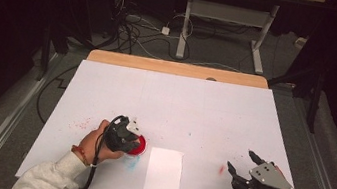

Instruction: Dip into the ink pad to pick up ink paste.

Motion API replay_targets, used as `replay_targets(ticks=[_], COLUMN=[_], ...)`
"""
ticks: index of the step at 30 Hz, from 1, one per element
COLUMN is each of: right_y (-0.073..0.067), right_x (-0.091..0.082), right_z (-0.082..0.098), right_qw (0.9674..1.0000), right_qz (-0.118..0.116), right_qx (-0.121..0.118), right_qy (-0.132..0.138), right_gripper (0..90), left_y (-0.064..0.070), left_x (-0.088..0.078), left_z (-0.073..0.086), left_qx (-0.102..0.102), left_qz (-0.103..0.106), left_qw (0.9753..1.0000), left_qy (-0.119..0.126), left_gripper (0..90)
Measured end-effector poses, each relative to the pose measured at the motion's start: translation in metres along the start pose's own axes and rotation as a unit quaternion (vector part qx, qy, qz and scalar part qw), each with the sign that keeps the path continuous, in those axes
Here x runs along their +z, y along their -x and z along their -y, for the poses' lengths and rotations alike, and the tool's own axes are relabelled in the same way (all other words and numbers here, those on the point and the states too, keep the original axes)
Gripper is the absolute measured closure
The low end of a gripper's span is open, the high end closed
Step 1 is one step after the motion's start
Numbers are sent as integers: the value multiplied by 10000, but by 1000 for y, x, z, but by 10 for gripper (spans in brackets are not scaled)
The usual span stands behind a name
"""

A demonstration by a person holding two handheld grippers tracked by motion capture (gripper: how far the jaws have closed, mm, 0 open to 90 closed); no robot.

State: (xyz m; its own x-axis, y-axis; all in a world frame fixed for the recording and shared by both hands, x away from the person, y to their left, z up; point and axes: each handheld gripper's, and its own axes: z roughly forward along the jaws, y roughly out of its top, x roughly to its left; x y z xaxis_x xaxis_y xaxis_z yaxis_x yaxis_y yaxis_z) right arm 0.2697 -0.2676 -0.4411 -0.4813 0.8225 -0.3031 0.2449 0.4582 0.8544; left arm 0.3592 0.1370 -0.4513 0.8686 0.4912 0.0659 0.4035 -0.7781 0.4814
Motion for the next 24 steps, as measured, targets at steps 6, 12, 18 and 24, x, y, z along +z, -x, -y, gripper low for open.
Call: replay_targets(ticks=[6, 12, 18, 24], right_y=[0, 1, 0, 4], right_x=[0, 1, 5, 6], right_z=[0, 0, 0, -1], right_qw=[10000, 10000, 10000, 10000], right_qz=[16, 20, -36, 13], right_qx=[7, 45, 8, 54], right_qy=[-6, 5, -28, 0], right_gripper=[276, 277, 278, 277], left_y=[-2, 1, -1, 1], left_x=[1, 2, 2, 0], left_z=[2, 2, 3, 1], left_qx=[-97, -58, -60, -56], left_qz=[70, -9, 41, -24], left_qw=[9999, 9999, 9999, 10000], left_qy=[94, 98, 122, 52], left_gripper=[741, 740, 740, 740])
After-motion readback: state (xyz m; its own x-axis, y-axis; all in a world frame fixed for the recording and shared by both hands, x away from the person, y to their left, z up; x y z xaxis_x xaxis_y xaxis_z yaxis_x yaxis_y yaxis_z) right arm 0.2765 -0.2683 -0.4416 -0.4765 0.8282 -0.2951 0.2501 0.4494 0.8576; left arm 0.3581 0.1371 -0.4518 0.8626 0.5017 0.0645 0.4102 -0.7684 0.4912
